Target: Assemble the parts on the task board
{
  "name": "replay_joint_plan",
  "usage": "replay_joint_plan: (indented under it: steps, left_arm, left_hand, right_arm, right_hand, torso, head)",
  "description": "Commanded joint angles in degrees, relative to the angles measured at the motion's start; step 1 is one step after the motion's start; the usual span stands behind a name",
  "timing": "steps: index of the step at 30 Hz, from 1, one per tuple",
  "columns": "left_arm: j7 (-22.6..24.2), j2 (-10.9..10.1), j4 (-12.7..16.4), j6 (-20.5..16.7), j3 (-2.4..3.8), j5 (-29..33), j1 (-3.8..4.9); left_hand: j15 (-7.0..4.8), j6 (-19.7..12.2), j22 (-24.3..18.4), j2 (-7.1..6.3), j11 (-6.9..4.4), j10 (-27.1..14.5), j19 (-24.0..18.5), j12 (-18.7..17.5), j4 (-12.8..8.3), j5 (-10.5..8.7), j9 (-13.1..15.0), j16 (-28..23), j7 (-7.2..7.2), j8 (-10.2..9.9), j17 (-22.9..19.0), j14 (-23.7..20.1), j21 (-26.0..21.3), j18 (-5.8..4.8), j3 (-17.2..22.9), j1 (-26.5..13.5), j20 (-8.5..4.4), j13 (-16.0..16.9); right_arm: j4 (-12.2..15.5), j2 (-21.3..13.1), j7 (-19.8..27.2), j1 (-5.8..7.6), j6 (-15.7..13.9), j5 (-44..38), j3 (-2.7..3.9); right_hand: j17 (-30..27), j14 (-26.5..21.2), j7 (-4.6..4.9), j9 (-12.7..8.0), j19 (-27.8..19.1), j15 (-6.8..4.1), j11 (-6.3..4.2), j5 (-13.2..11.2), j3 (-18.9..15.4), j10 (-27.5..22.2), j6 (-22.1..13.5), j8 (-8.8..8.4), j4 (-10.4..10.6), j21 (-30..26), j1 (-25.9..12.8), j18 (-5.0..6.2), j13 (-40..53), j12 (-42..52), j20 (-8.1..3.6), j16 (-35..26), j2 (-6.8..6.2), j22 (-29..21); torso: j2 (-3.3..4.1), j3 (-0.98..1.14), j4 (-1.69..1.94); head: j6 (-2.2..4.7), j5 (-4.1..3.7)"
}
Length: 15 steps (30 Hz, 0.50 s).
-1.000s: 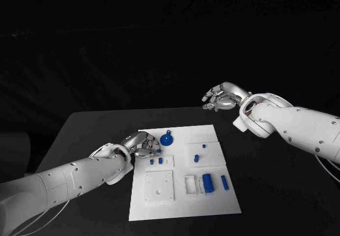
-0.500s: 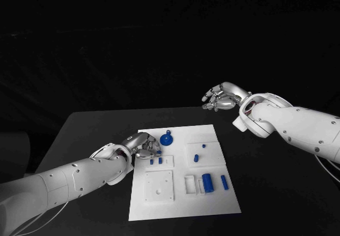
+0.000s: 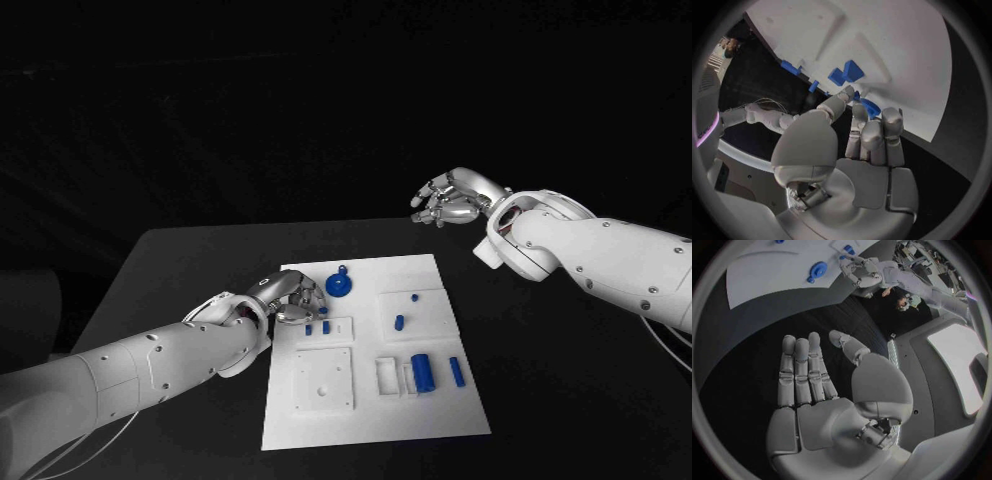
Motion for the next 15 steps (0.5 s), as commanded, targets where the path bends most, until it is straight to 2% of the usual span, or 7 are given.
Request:
replay_joint_plan:
  steps: [1, 15]
  left_arm:
    - [0.02, 0.13, 0.10, -0.47, 0.05, 0.42, -0.06]
    - [-3.20, 0.37, -0.38, 1.31, 0.07, -0.31, -0.04]
  left_hand:
    - [-0.29, -0.06, 1.03, -0.02, -0.10, 0.31, 0.09, -0.08, -0.18, -0.24, 0.08, 0.31, 0.25, -0.15, 0.10, -0.05, 0.38, 1.81, 0.09, 0.34, -3.65, 0.07]
    - [-0.26, -0.16, 0.98, 0.09, -0.07, 0.30, 0.03, -0.20, -0.26, -0.23, 0.05, 0.24, 0.28, -0.25, 0.24, -0.08, 0.45, 1.87, 0.25, 0.40, -3.62, 0.16]
  right_arm:
    - [0.11, 0.00, 0.49, -0.03, 0.11, -0.19, 0.01]
    - [0.16, -0.02, 0.48, -0.03, 0.10, -0.18, 0.01]
  right_hand:
    - [0.08, -0.11, 0.03, -0.07, -0.21, -0.44, 0.13, 0.22, 0.04, -0.33, 0.47, -0.16, 0.44, 0.39, -0.50, 0.82, 0.08, -0.16, -0.19, 0.34, -0.05, 1.31]
    - [0.09, -0.11, 0.02, -0.06, -0.22, -0.44, 0.12, 0.22, 0.07, -0.33, 0.50, -0.15, 0.43, 0.42, -0.53, 0.82, 0.20, -0.20, -0.20, 0.34, -0.04, 1.31]
  torso:
    - [-0.01, -0.02, 0.01]
    - [0.00, -0.02, 0.03]
  head:
    - [0.00, 0.03]
    - [-0.06, 0.01]
